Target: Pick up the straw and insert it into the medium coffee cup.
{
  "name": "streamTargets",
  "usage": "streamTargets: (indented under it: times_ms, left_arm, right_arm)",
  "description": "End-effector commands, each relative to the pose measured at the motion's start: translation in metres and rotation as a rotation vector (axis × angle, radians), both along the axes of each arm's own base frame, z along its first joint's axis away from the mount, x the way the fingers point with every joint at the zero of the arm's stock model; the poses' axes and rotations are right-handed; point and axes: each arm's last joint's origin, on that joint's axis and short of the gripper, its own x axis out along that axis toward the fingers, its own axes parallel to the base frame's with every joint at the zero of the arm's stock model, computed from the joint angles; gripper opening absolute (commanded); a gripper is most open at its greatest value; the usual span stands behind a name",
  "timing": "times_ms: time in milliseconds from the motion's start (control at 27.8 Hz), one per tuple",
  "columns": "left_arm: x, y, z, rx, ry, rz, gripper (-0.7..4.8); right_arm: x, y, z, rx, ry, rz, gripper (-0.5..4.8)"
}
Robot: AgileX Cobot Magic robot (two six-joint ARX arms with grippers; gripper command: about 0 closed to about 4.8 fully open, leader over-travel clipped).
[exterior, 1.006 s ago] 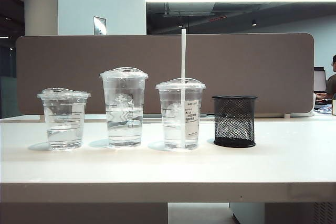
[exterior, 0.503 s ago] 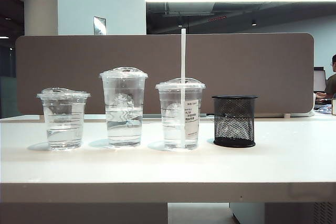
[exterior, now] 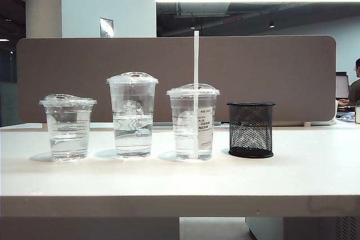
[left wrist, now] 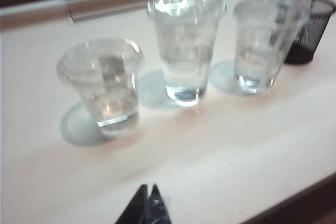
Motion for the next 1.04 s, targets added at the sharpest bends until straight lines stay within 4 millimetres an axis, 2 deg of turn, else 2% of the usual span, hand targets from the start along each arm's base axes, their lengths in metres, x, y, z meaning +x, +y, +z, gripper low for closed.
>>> streamTargets:
  times_ms: [36, 180, 323, 395, 1042]
  left_arm:
    - [0.001, 0.003, -0.021, 0.013, -0.009, 0.061, -0.04]
    - [0.004, 0.014, -0.044, -0.081, -0.100, 0.199, -0.04]
    - [0.003, 0.027, -0.055, -0.115, -0.083, 0.397, -0.04]
    - [0.003, 0.029, -0.055, -0.136, -0.079, 0.441, -0.04]
    - [0.001, 0.030, -0.057, -0.138, -0.057, 0.454, -0.04]
  right_arm:
    - [0.000, 0.000, 0.002, 0.005, -0.014, 0.003, -0.08]
    - [0.000, 0.000, 0.002, 0.004, -0.013, -0.001, -0.08]
    - [0.000, 0.000, 0.002, 0.004, -0.013, -0.001, -0.08]
    - [0.000, 0.000, 0.002, 0.004, -0.013, -0.001, -0.08]
    - [0.000, 0.000, 0.002, 0.004, -0.015, 0.000, -0.08]
